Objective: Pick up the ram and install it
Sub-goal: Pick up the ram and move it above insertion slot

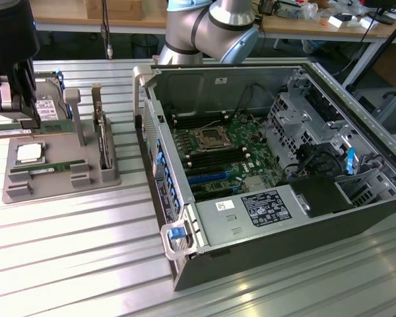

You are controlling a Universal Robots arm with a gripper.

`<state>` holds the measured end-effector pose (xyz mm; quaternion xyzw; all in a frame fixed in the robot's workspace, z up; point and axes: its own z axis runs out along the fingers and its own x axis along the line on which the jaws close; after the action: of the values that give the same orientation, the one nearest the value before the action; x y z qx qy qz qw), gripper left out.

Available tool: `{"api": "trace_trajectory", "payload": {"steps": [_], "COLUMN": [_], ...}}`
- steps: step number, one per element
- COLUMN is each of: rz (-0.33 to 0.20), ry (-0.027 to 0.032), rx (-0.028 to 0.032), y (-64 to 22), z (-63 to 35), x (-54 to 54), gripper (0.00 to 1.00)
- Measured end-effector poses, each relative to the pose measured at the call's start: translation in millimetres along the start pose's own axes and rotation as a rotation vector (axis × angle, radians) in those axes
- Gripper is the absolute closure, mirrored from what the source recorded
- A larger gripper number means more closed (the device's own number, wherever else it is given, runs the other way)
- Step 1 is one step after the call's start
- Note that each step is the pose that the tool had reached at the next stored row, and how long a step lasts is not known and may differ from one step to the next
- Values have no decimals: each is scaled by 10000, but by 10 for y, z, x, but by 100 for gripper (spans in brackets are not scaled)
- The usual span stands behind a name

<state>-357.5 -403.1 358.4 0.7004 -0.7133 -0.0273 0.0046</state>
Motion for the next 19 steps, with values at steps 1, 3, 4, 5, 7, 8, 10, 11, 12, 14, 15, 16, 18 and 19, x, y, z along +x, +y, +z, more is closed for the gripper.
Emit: {"api": "trace_trajectory", "payload": {"steps": [1,3,4,5,7,8,10,11,12,14,15,16,18,19], "rz": [0,0,0,0,0,0,0,0,0,0,0,0,0,0], "ry": [0,0,-1,0,0,0,0,0,-1,0,0,0,0,0], "rx": [0,0,0,1,0,0,0,0,2,0,0,0,0,0], "y": [0,1,1,1,1,1,2,3,3,4,4,5,5,6], "z": [-5,-15,-20,-24,-33,-35,-51,-62,-72,-91,-97,-102,-120,-129], "x": [0,0,-1,-1,-1,-1,-2,-2,-2,-3,-3,-3,-4,-4], "gripper": [88,88,88,88,88,88,88,88,88,88,88,88,88,88]}}
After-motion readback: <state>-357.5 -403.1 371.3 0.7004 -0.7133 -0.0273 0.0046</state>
